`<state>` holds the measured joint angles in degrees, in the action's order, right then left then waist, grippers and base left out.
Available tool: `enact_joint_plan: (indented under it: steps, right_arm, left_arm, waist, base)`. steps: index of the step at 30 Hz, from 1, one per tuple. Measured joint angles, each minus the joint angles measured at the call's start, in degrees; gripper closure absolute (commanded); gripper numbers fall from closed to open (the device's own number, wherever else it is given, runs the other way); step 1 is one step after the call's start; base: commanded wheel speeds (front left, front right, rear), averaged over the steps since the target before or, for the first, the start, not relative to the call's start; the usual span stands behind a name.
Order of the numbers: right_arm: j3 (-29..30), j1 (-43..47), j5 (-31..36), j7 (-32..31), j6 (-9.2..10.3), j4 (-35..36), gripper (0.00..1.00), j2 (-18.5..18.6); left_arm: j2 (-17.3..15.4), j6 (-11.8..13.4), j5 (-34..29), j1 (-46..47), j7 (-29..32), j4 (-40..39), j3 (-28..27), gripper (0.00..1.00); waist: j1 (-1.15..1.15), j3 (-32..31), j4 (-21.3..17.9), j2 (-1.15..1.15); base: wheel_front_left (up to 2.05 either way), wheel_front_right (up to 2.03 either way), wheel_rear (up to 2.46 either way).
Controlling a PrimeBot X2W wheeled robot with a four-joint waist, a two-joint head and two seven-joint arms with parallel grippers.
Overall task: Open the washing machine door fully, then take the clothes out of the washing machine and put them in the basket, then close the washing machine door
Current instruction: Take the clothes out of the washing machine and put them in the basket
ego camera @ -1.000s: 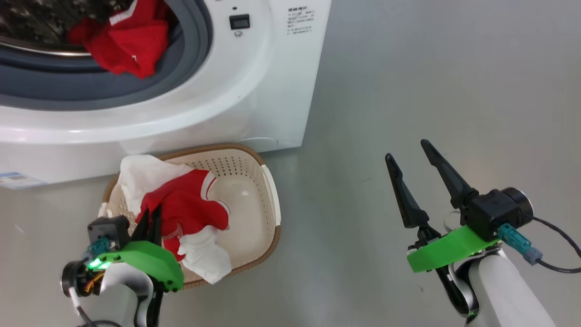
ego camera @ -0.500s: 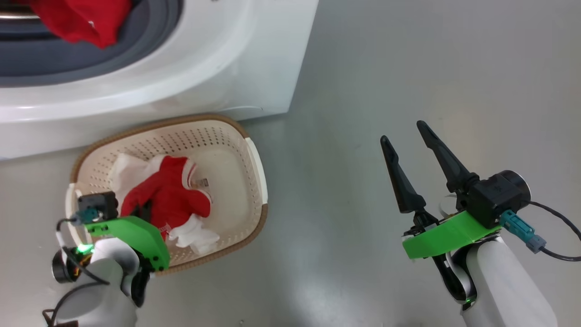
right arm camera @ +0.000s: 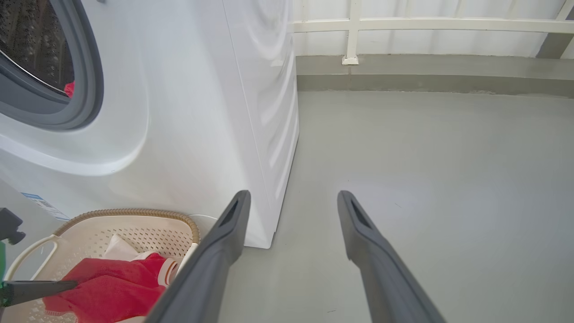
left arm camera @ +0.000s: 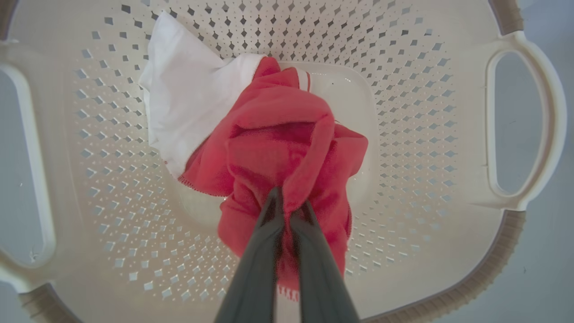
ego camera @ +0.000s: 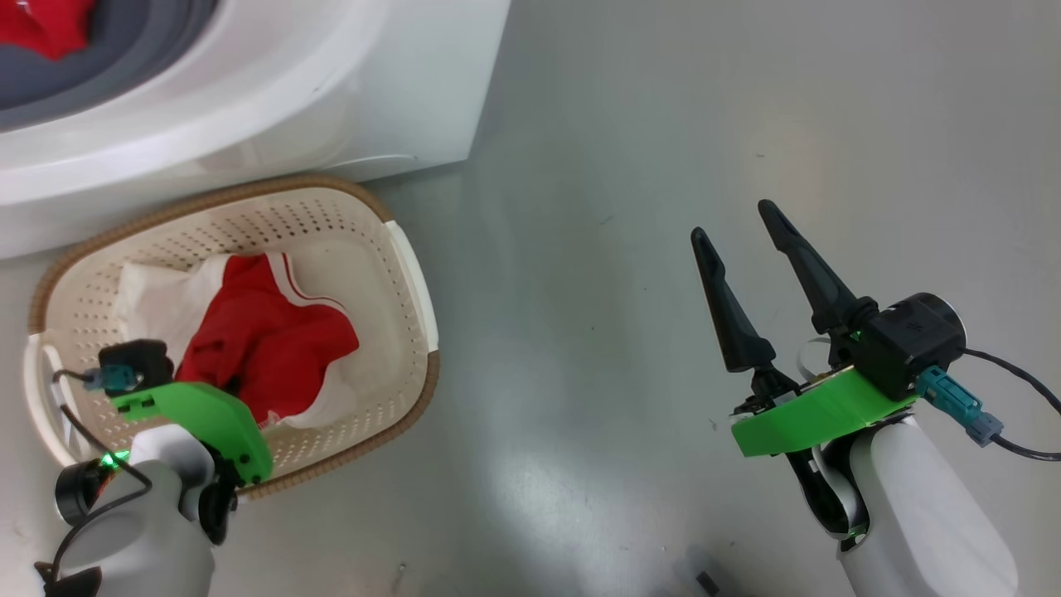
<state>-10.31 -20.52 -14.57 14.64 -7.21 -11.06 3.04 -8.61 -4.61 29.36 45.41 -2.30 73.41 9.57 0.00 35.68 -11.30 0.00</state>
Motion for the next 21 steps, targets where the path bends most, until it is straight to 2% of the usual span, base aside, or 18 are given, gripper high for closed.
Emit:
enact_joint_plan:
  steps: [1,2,3,11,15,21]
  right_arm:
    - [0.0,-0.01,0.0,0.0,0.0,0.0,0.0,0.0]
    - [0.0,-0.01,0.0,0.0,0.0,0.0,0.0,-0.01]
    - [0.0,-0.02,-0.01,0.0,0.0,-0.01,0.0,-0.01]
    - [0.24,-0.03,-0.02,0.0,0.0,-0.03,0.0,-0.02]
    - [0.58,-0.02,0.51,0.0,0.0,-0.1,0.0,-0.01]
    - [2.08,0.12,1.11,0.0,0.0,-0.45,0.0,-0.01]
  left_arm:
    - [0.0,0.0,-0.02,0.23,0.37,0.12,0.18,0.69]
    - [-0.01,0.0,-0.03,0.42,0.34,0.13,0.21,0.29]
    - [-0.01,0.0,-0.03,0.56,0.27,0.18,0.23,0.0]
    - [0.12,0.0,-0.22,0.75,-2.63,0.38,1.58,0.0]
    - [0.58,-0.09,-0.45,0.73,-6.04,0.4,1.88,0.0]
    - [2.38,-1.67,-0.38,0.05,-9.76,-0.44,2.63,0.0]
  waist:
    - [0.0,0.19,-0.21,0.0]
    - [0.0,0.35,-0.38,0.0]
    - [0.0,0.46,-0.5,0.0]
    - [0.0,-0.68,0.21,0.0]
    - [0.0,-2.09,0.93,0.0]
    - [0.0,-5.0,2.31,0.0]
  base:
    - [0.0,0.0,0.0]
    - [0.0,0.0,0.0]
    - [0.0,0.0,0.0]
    - [0.0,0.0,0.0]
    - [0.0,0.0,0.0]
    - [0.0,0.0,0.0]
